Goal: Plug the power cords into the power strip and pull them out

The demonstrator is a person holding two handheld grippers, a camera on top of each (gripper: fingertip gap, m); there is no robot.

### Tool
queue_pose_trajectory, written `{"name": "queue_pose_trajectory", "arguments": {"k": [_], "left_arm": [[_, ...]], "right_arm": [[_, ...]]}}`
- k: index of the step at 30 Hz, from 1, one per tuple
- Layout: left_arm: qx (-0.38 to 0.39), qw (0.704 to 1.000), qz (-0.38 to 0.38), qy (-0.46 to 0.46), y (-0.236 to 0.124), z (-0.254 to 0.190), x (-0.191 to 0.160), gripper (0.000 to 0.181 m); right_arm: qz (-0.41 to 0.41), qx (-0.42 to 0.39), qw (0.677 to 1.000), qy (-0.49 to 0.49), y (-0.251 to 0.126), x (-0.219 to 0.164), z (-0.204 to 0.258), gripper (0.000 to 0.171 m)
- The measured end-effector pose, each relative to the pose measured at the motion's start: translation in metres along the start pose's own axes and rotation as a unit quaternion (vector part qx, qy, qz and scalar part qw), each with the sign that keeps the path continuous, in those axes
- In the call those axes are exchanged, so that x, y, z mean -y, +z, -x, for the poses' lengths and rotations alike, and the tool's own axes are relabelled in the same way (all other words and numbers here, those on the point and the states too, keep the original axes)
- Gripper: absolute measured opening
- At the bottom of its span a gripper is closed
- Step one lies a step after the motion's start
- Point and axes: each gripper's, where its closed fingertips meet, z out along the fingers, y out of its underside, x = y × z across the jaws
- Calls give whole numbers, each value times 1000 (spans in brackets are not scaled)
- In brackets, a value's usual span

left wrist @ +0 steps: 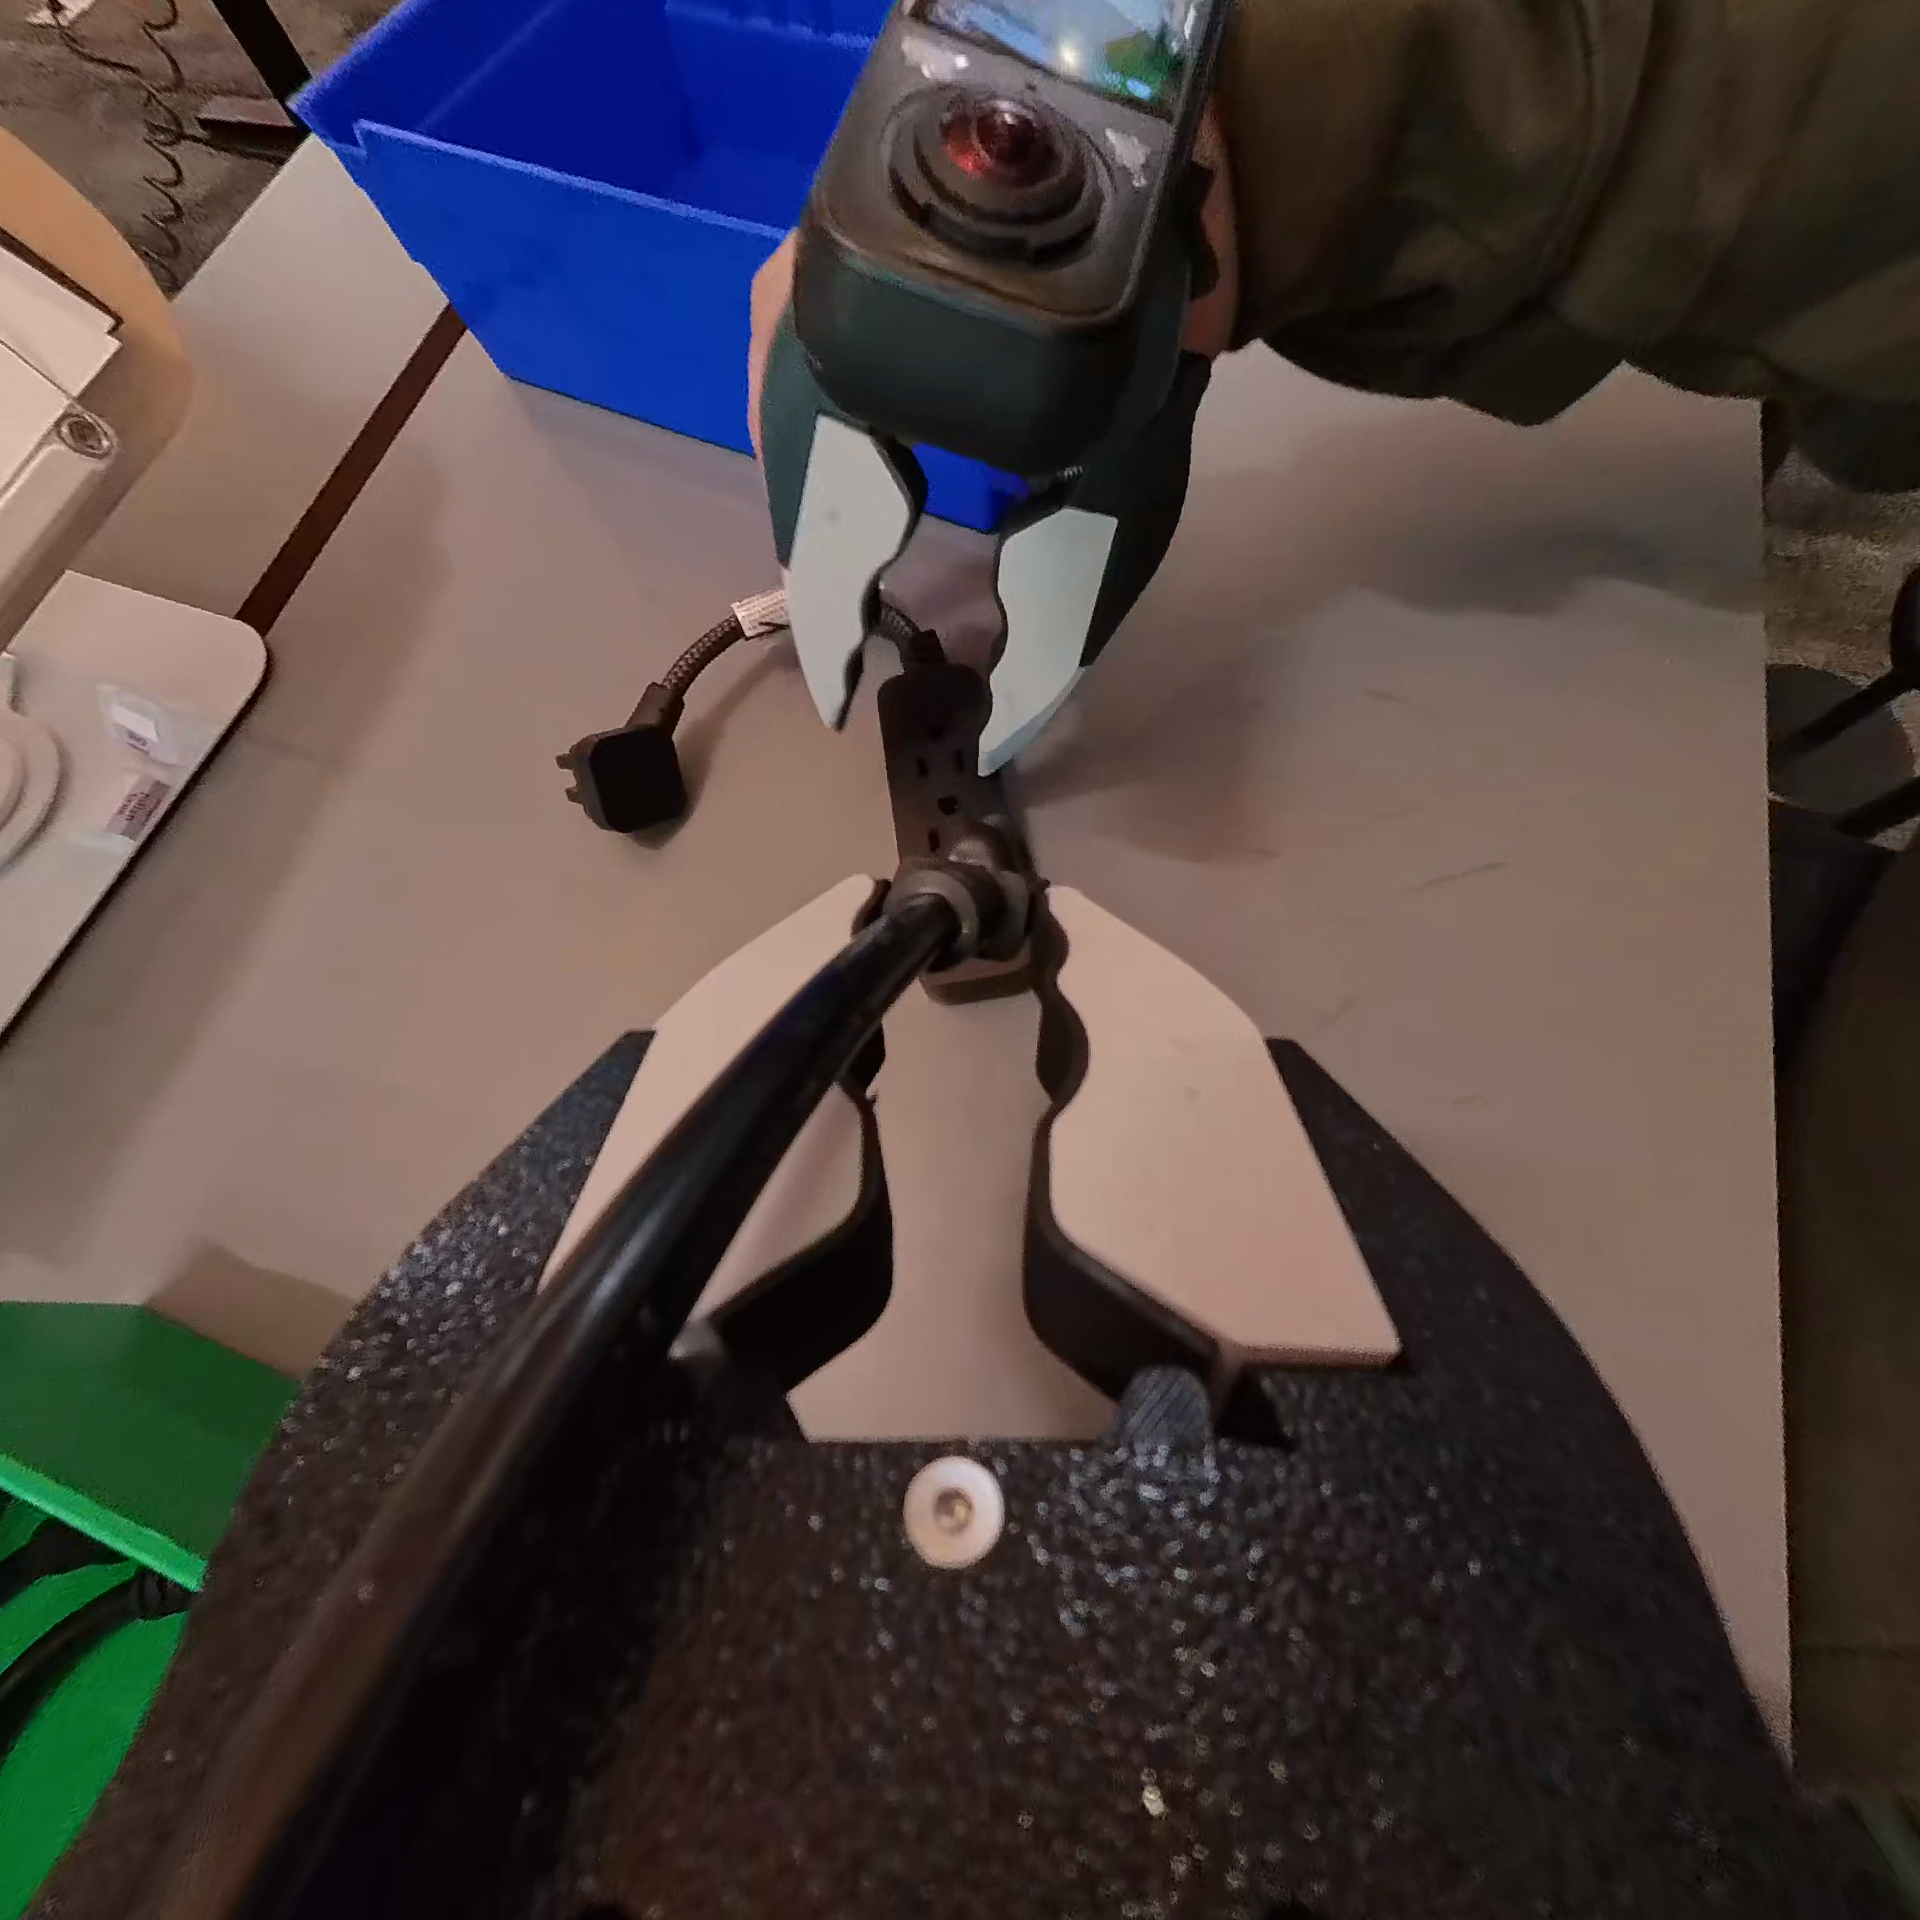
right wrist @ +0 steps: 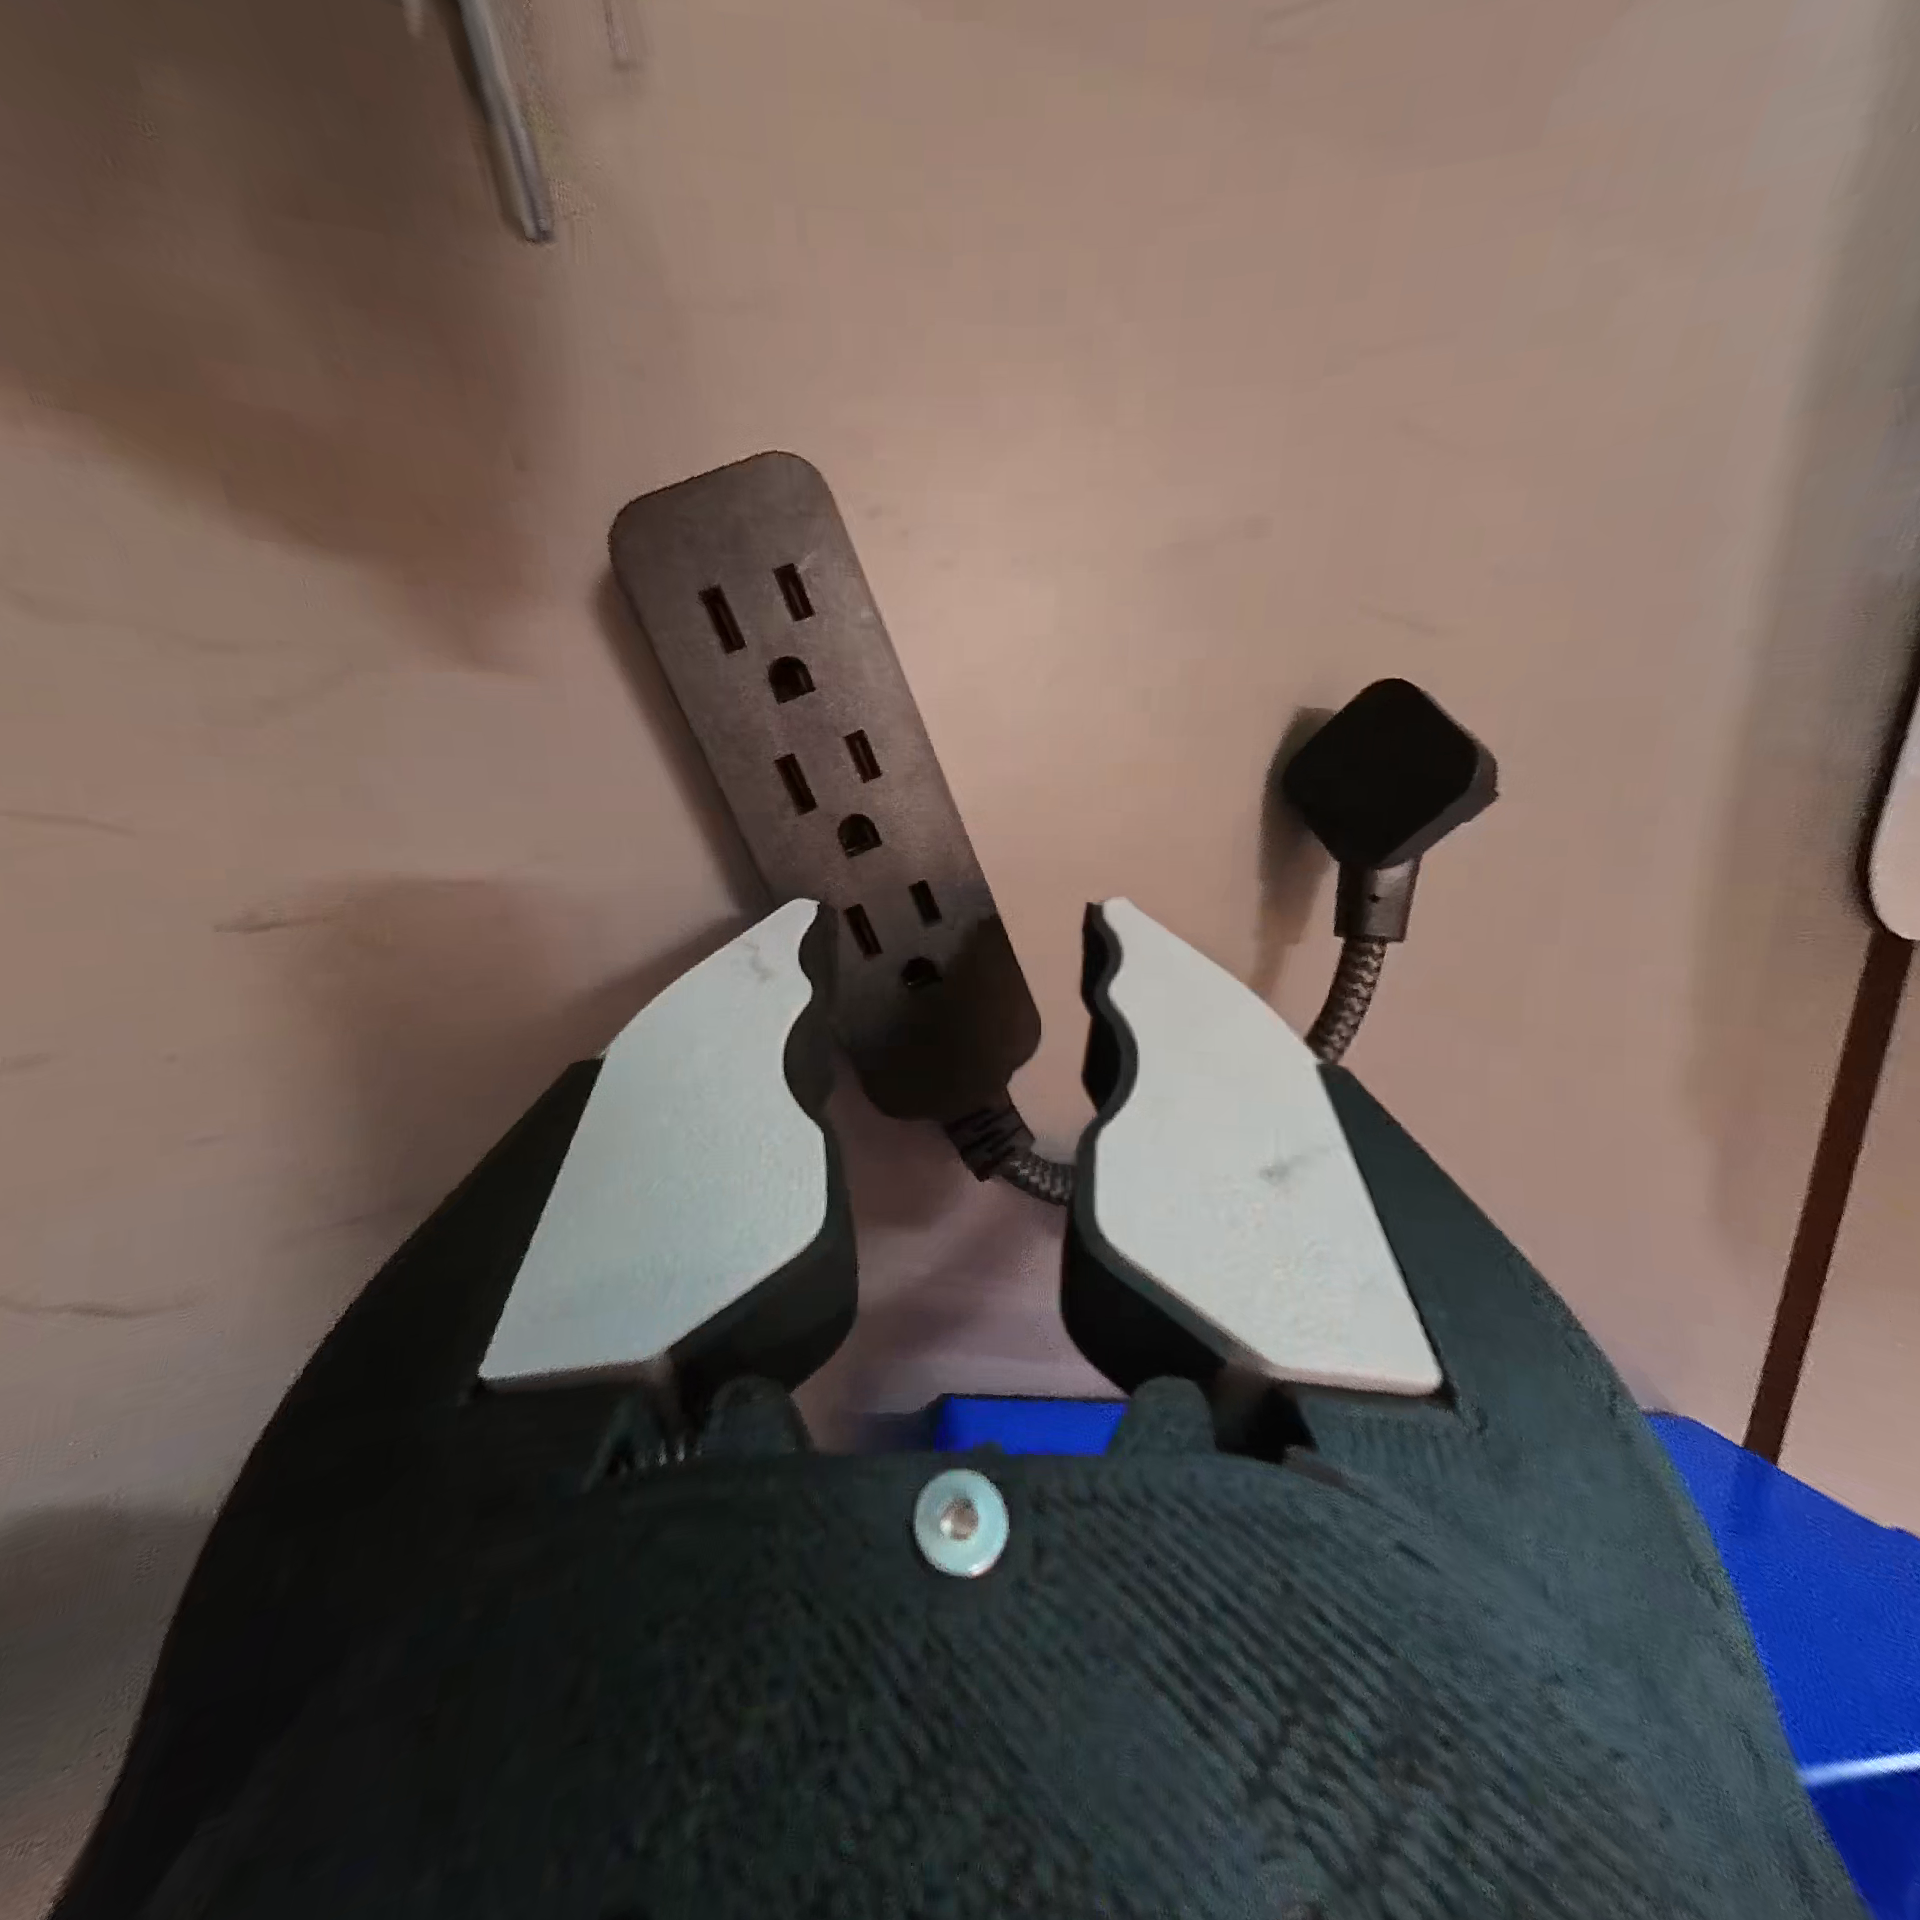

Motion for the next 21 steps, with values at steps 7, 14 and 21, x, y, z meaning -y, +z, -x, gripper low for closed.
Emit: {"name": "queue_pose_trajectory", "arguments": {"k": [7,14,21], "left_arm": [[-17,1000,0,4,2,-3,-5,25],[-17,1000,22,6,6,0,-17,25],[-13,995,101,16,13,1,-41,25]], "right_arm": [[74,47,996,-24,3,-16,12,51],[96,63,993,32,18,-7,24,45],[65,24,996,54,19,6,44,45]]}}
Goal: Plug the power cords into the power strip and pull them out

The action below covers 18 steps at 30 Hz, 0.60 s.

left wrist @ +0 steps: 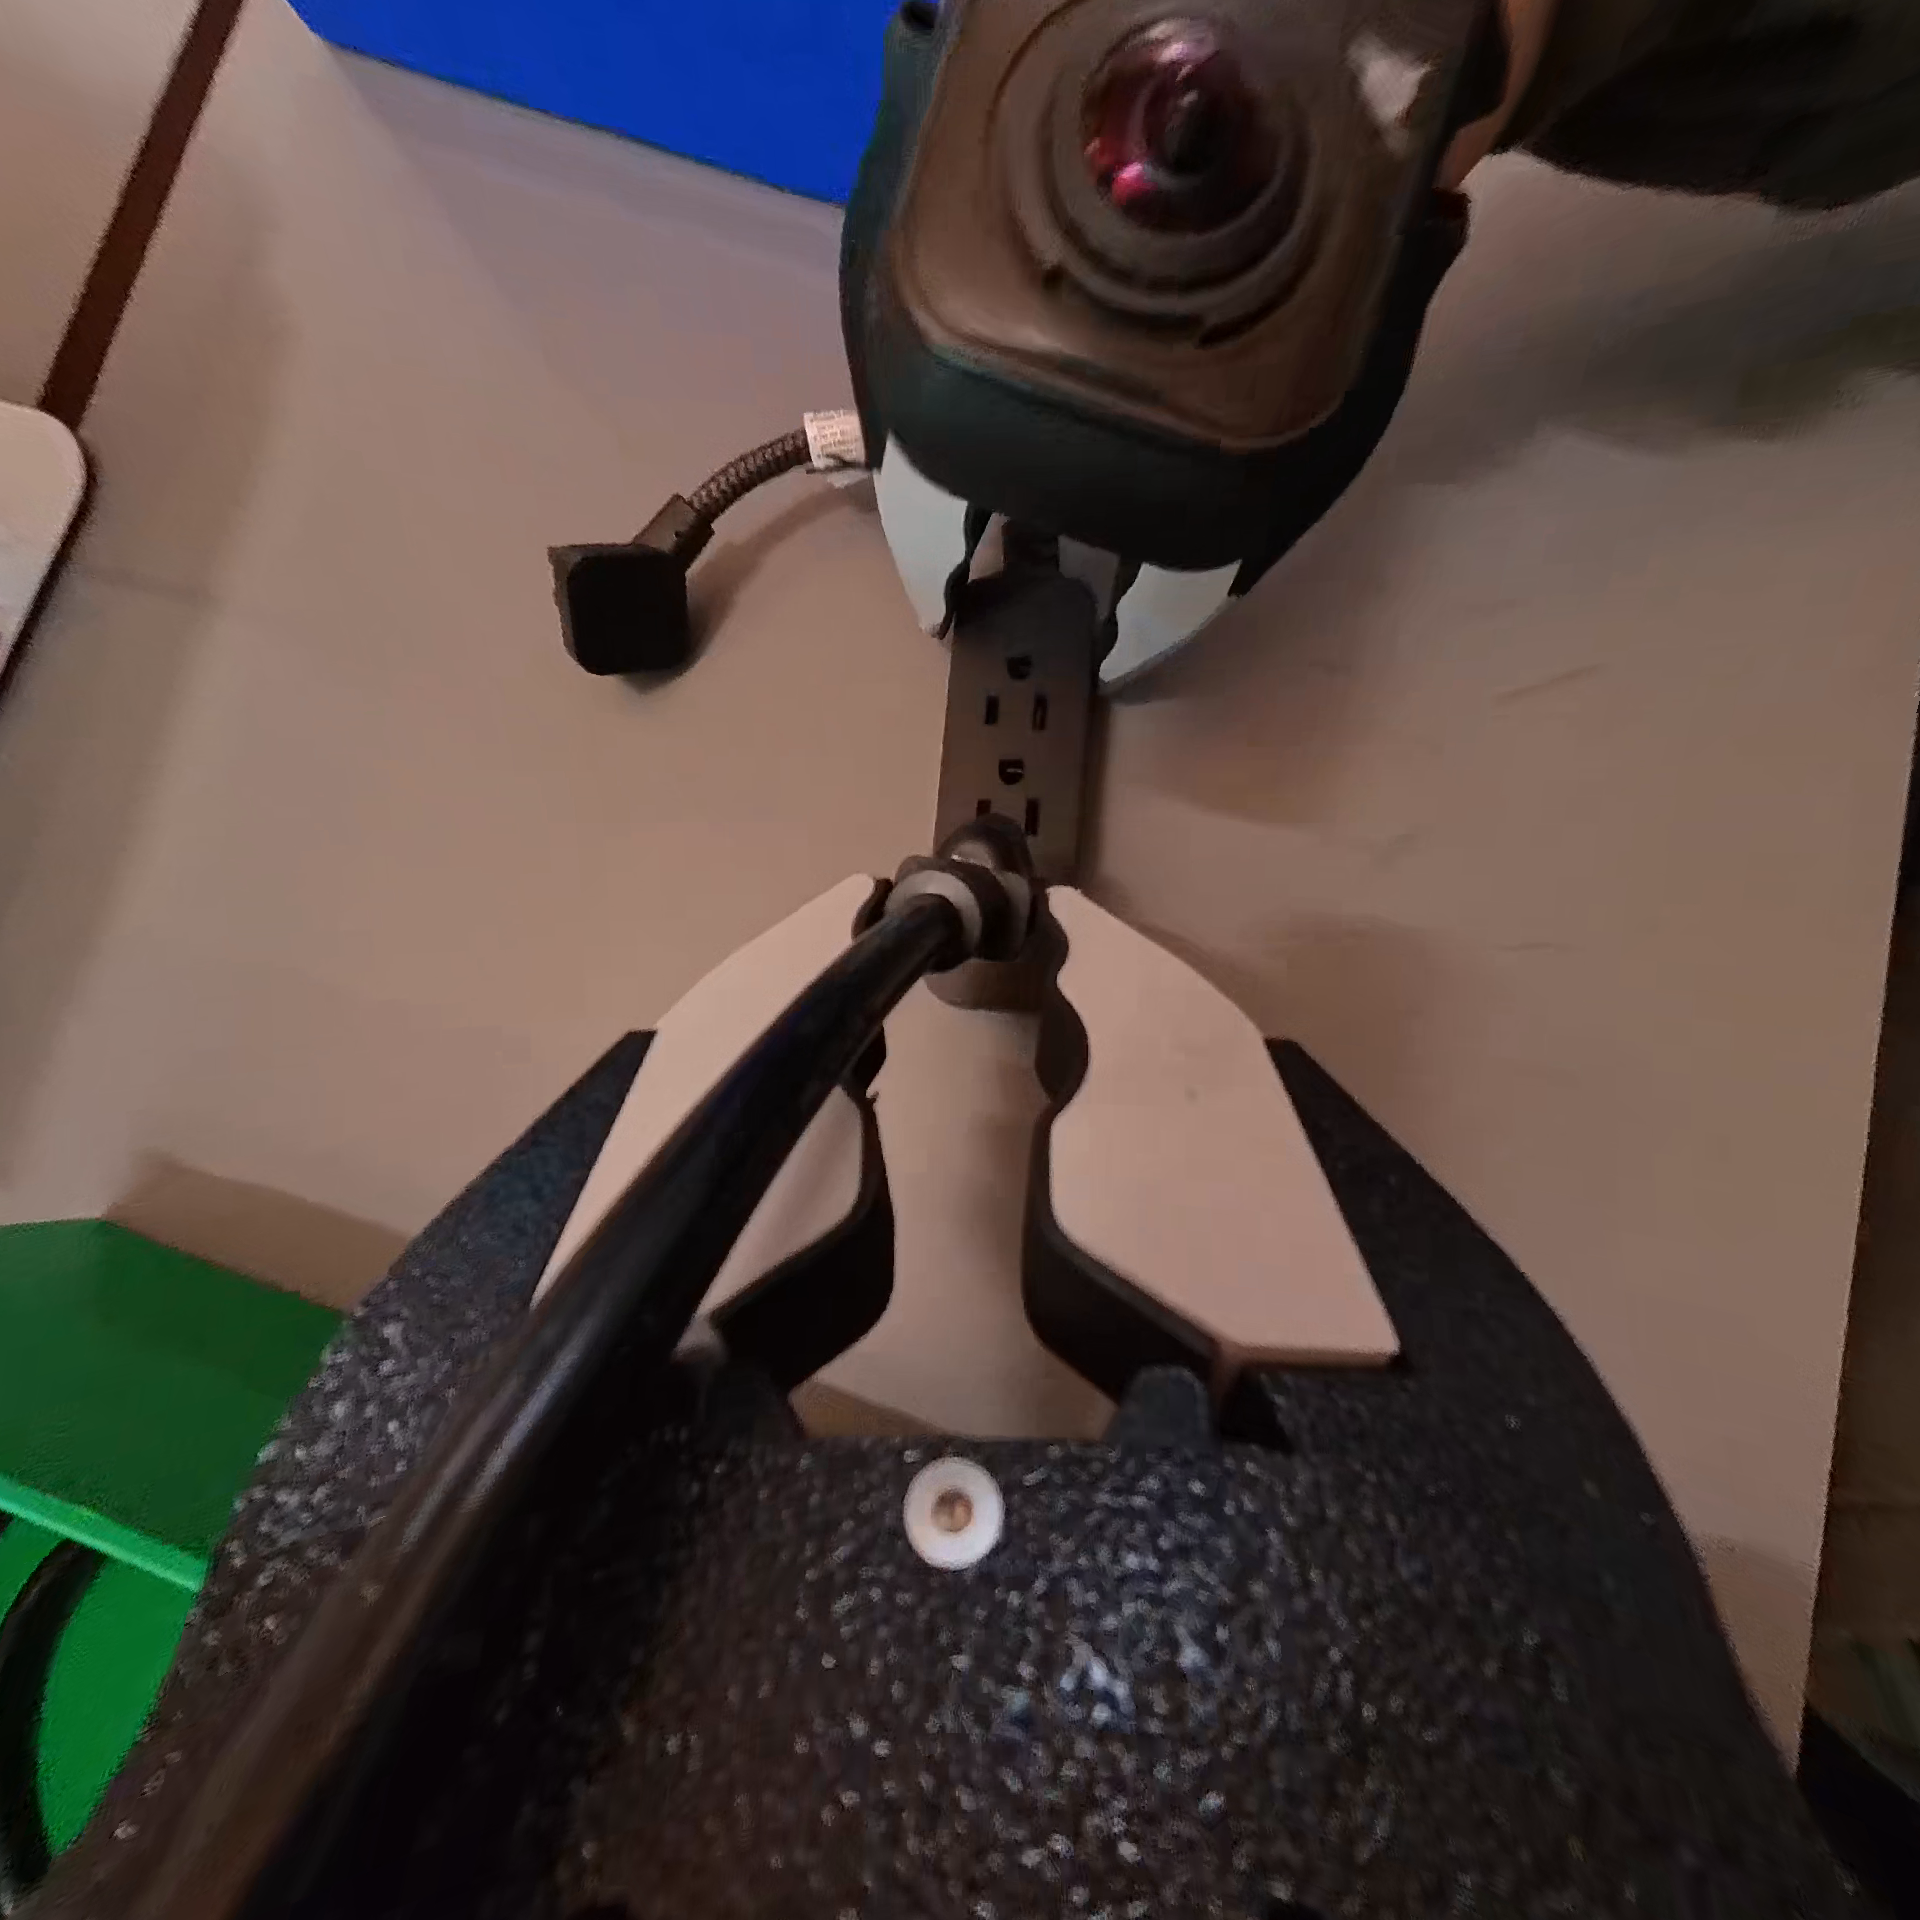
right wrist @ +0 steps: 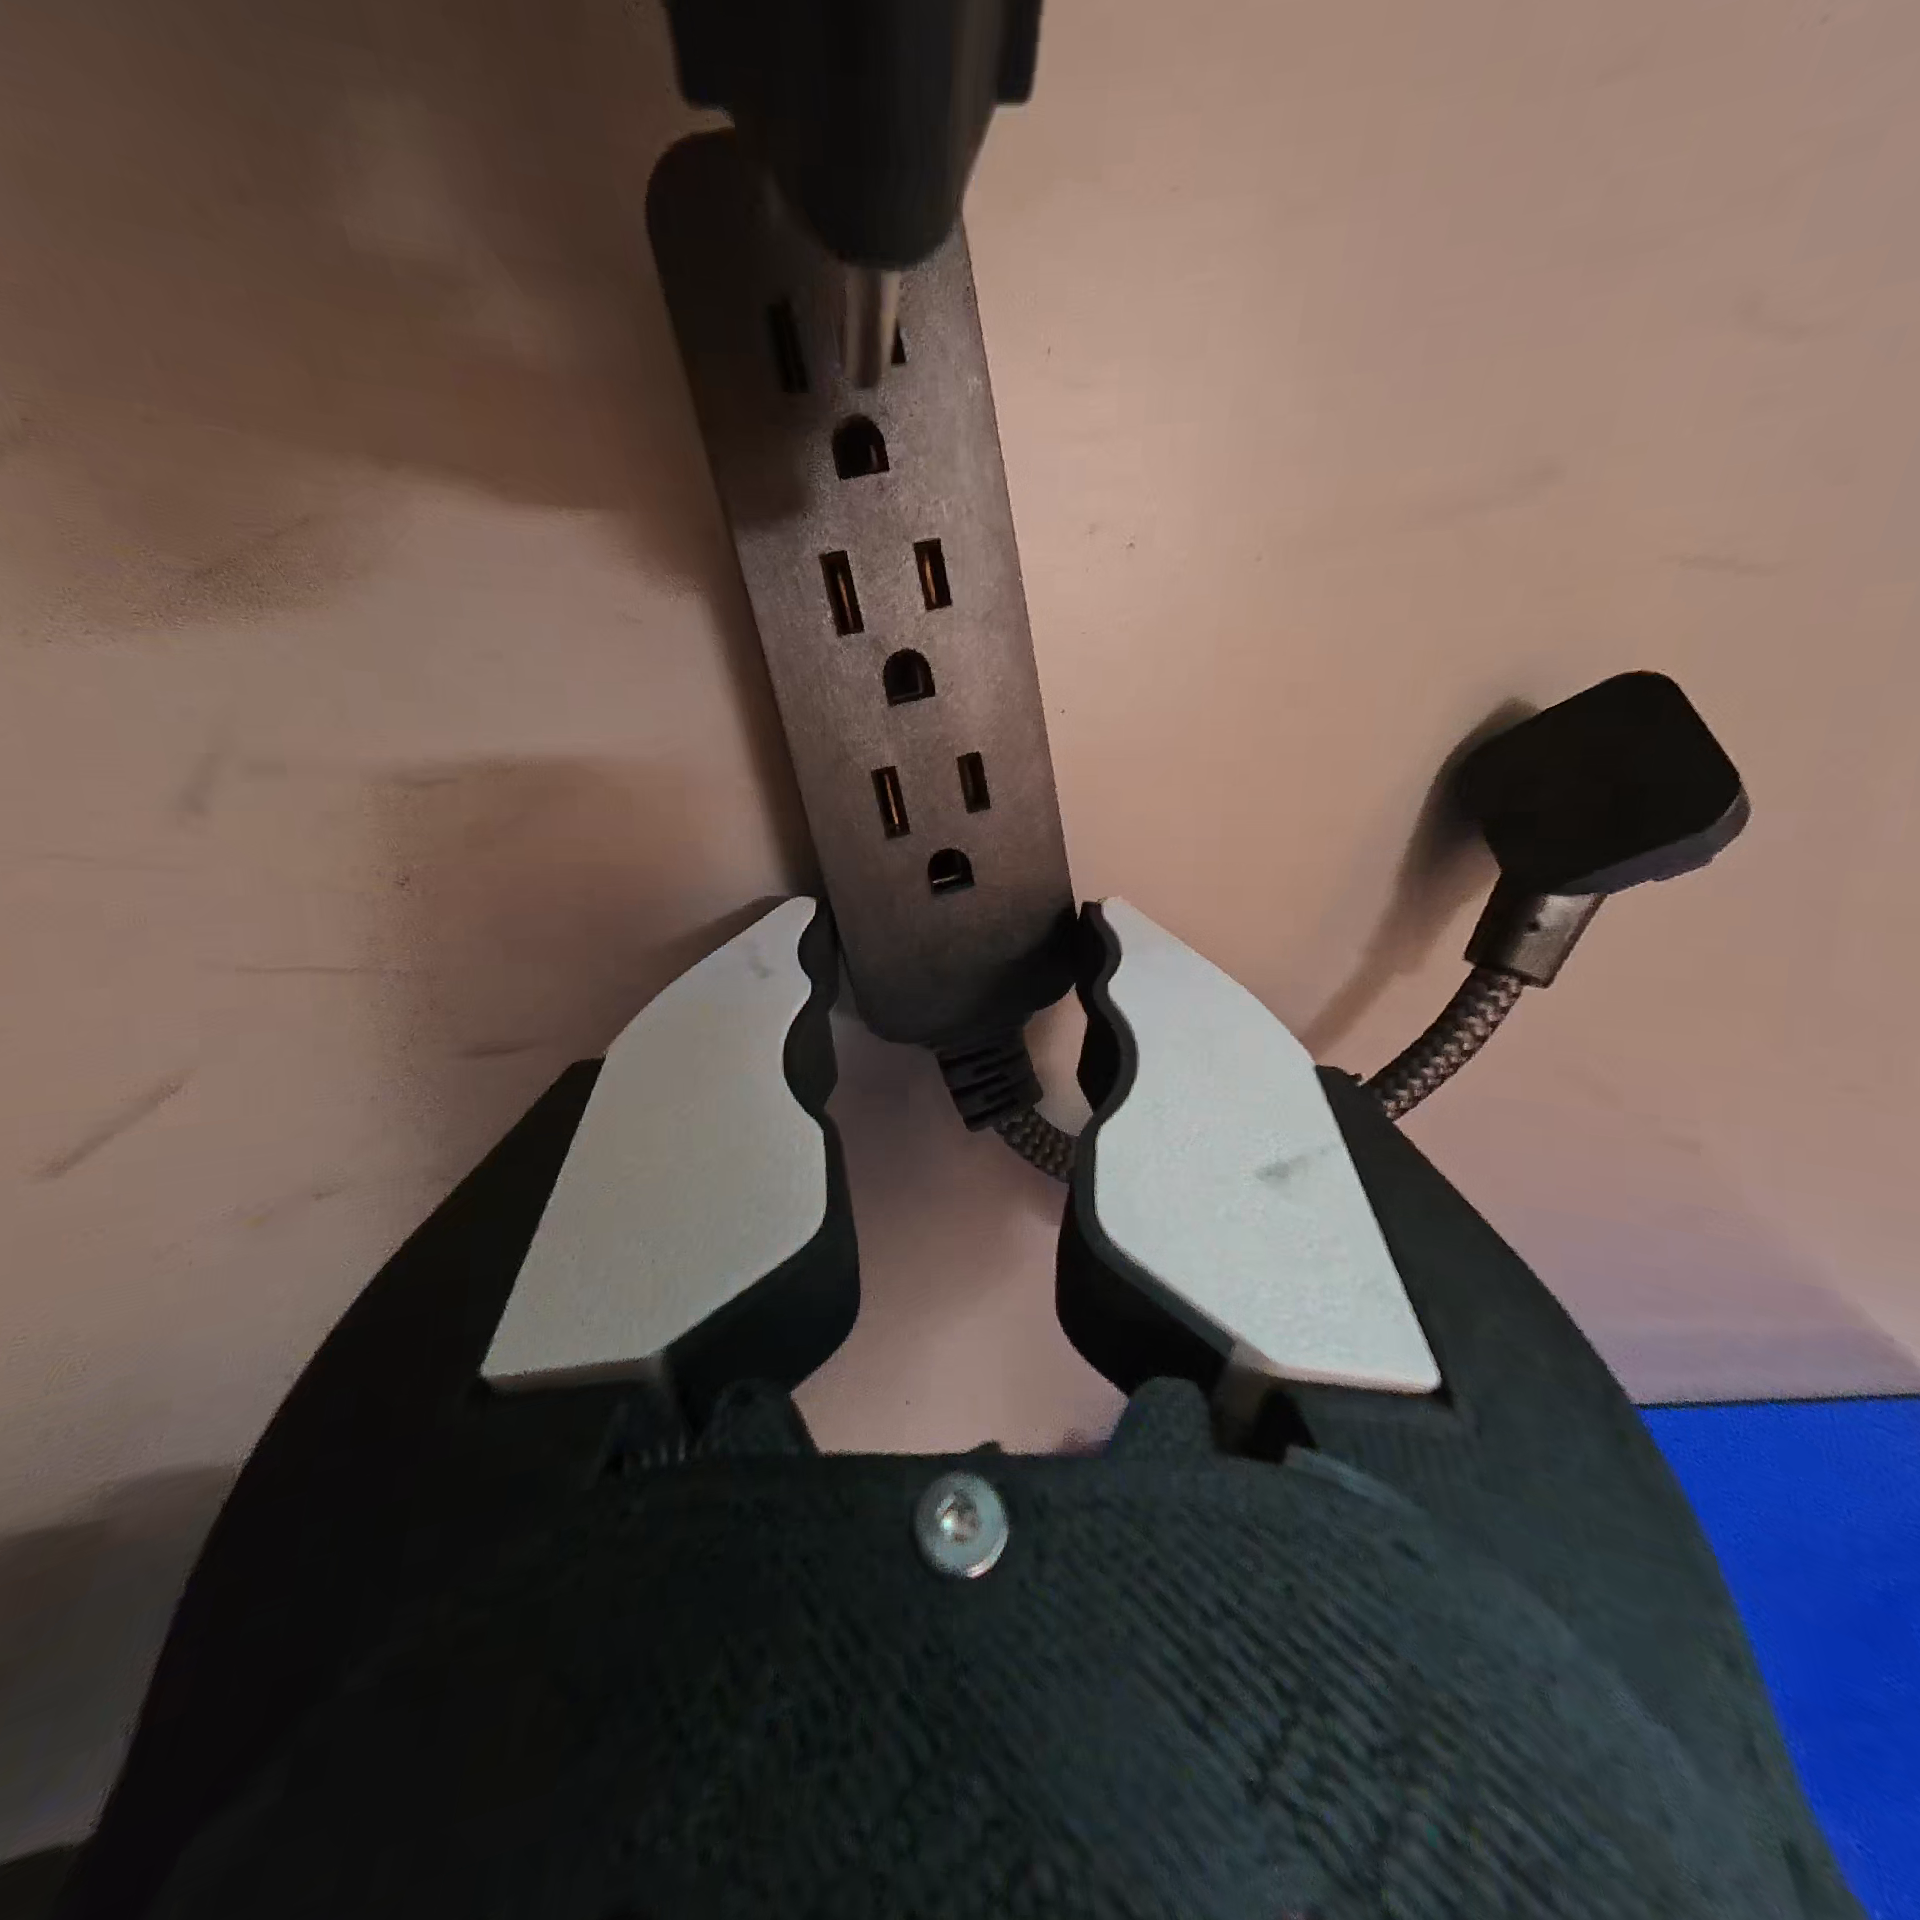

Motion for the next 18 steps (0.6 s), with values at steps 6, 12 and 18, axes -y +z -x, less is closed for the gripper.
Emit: {"name": "queue_pose_trajectory", "arguments": {"k": [6,12,18], "left_arm": [[1,999,43,13,12,-4,-10,25],[9,998,68,17,22,-3,-15,25],[13,996,86,23,25,-5,-15,25]], "right_arm": [[-17,-5,1000,-1,0,0,0,45],[-16,-9,1000,-6,1,0,0,45],[-12,-8,1000,-10,1,0,0,45]]}}
